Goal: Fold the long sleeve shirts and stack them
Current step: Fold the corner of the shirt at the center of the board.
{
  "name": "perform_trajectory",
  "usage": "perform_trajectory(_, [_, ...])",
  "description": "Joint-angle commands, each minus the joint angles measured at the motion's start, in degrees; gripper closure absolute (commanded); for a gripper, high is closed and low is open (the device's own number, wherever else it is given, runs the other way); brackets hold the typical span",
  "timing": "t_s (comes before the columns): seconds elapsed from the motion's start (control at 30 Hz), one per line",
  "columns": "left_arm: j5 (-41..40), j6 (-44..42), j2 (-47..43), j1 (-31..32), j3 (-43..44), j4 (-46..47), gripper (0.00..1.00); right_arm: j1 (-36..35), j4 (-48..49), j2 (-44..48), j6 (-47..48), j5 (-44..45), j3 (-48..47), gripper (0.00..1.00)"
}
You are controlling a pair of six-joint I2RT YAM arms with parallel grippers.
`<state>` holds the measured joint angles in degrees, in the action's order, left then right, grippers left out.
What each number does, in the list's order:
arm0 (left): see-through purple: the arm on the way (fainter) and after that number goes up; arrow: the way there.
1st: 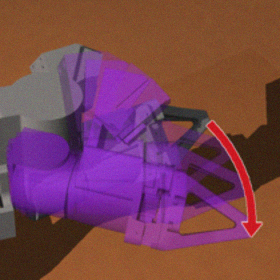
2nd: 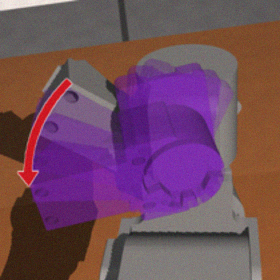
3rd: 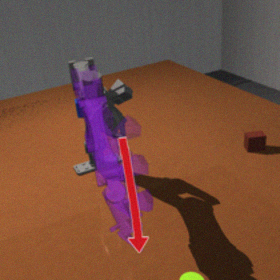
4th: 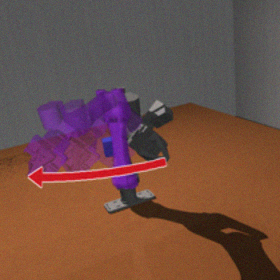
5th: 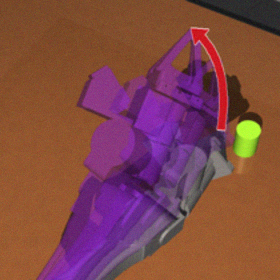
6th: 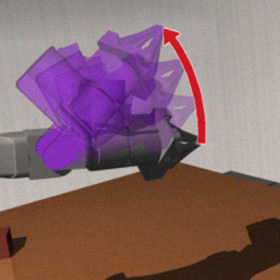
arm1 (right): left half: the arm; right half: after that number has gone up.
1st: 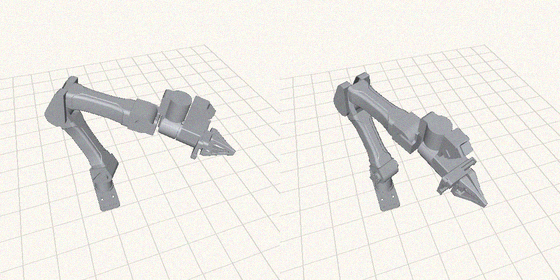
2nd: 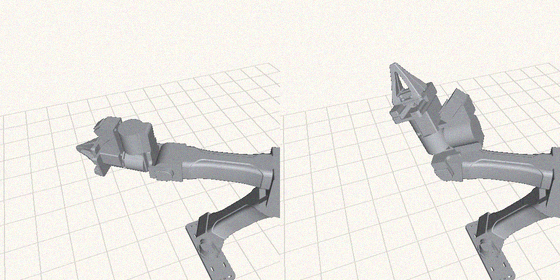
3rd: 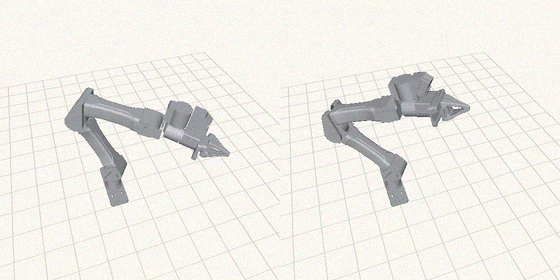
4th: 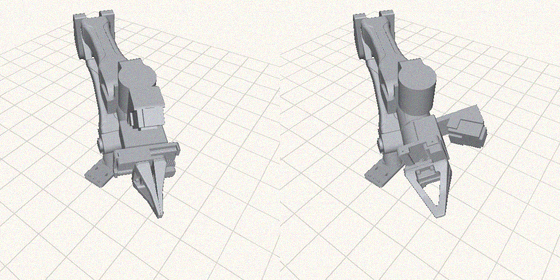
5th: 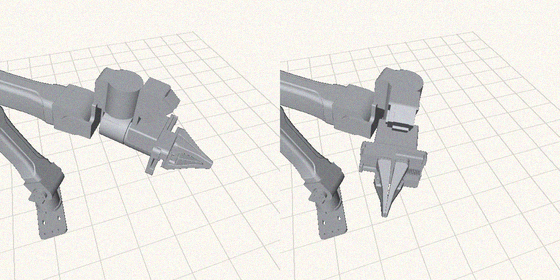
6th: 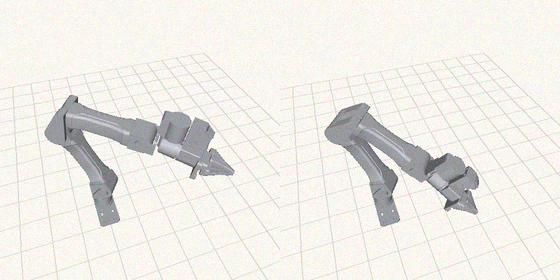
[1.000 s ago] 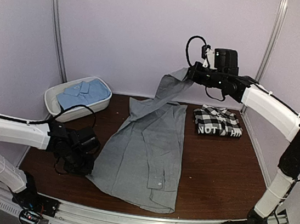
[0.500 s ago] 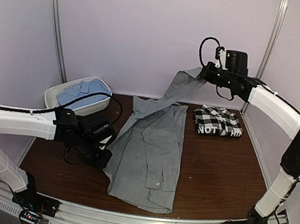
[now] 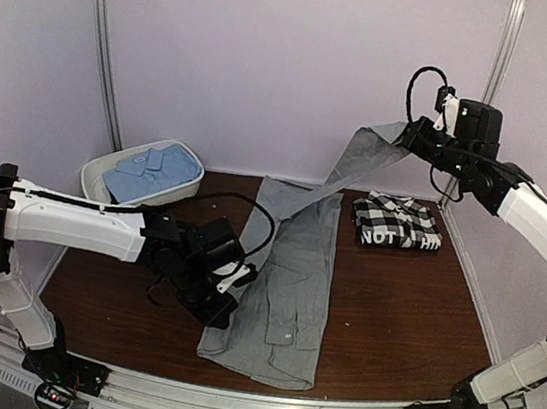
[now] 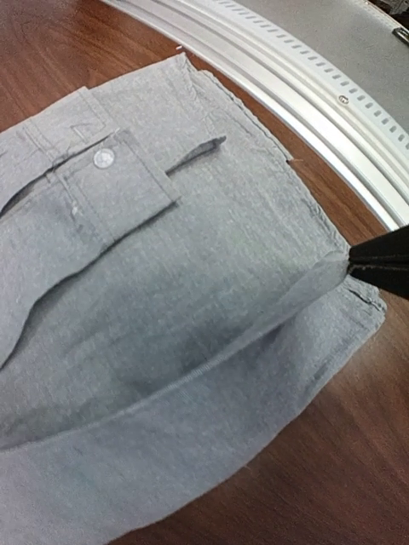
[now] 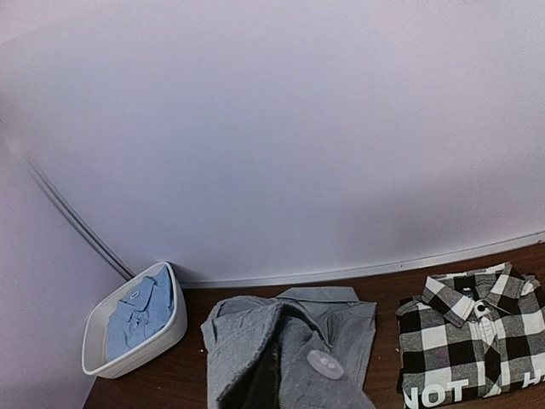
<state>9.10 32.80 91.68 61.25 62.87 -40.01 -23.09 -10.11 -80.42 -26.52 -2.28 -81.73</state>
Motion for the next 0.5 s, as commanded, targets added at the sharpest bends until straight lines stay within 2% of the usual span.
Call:
perform_trajectory(0.0, [6.17,-5.15,2.15,0.71,2.89,2.65,1.00,0.15,0.53,1.10,0.15,2.02,0.90,1.00])
perform_trajectory(0.47, [11.92,-8.41,3.94,0.80,1.87,2.39,1.00,0.16,-0.62,0.87,0.04,1.61,1.72,1.00])
